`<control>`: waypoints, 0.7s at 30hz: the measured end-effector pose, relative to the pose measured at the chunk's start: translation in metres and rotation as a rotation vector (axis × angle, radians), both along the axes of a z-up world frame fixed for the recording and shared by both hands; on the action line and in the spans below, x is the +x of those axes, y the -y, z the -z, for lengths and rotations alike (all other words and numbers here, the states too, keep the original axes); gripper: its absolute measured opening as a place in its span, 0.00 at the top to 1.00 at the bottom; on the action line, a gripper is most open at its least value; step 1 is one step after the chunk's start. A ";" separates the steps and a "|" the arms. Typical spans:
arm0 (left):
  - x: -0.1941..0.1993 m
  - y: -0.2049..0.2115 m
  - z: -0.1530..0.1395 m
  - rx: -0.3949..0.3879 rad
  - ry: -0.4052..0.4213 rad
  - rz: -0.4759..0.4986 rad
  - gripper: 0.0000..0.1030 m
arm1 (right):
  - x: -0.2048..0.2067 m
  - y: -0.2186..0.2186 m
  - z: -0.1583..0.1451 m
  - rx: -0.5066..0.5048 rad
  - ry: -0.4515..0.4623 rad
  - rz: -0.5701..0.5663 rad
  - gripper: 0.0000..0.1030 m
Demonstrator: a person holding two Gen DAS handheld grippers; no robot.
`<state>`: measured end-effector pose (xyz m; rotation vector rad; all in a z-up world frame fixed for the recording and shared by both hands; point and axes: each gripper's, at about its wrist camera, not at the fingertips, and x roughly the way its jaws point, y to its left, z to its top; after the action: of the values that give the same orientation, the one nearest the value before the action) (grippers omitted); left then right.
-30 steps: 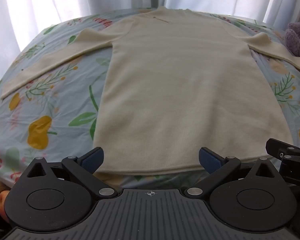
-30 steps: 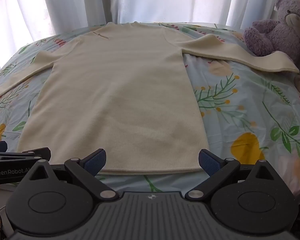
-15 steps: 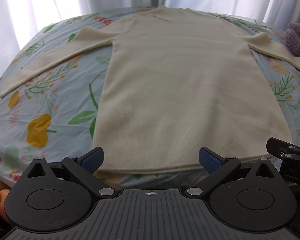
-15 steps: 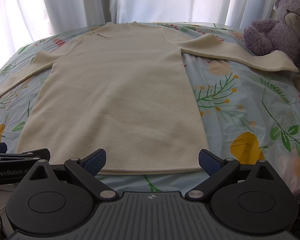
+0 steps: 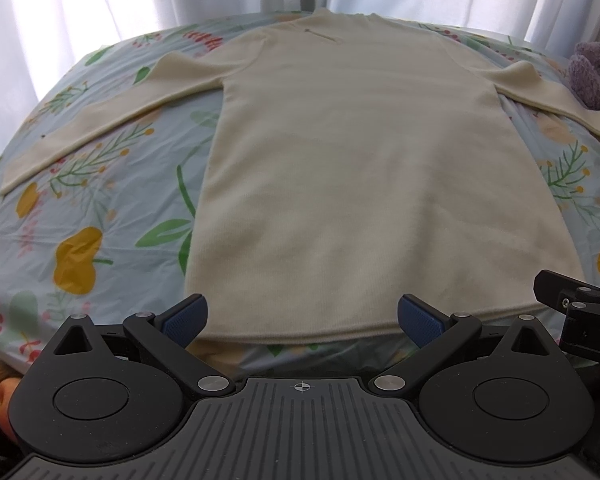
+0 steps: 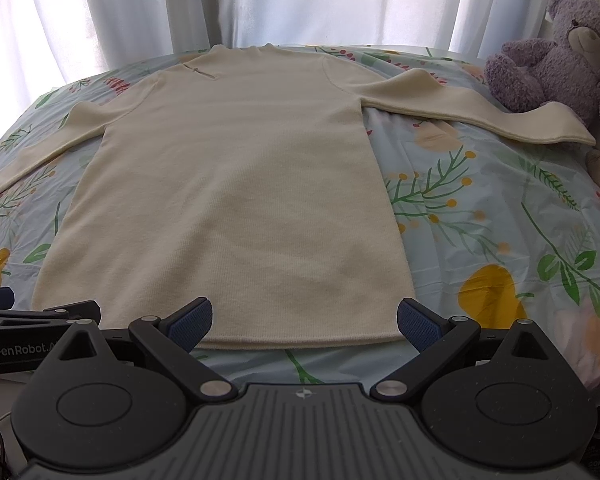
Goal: Fold small clothes
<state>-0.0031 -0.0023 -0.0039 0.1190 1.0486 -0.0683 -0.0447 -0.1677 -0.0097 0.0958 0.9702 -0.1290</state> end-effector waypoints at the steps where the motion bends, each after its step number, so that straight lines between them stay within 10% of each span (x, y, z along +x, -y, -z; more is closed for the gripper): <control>1: 0.000 0.000 0.000 0.001 -0.001 0.001 0.00 | 0.000 0.000 0.000 0.002 0.000 0.000 0.04; 21: -0.002 0.000 0.000 0.005 -0.003 0.000 0.00 | -0.001 0.001 -0.003 0.002 0.001 -0.001 0.04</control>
<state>-0.0050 -0.0022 -0.0038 0.1231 1.0517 -0.0658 -0.0452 -0.1691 -0.0071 0.0978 0.9694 -0.1271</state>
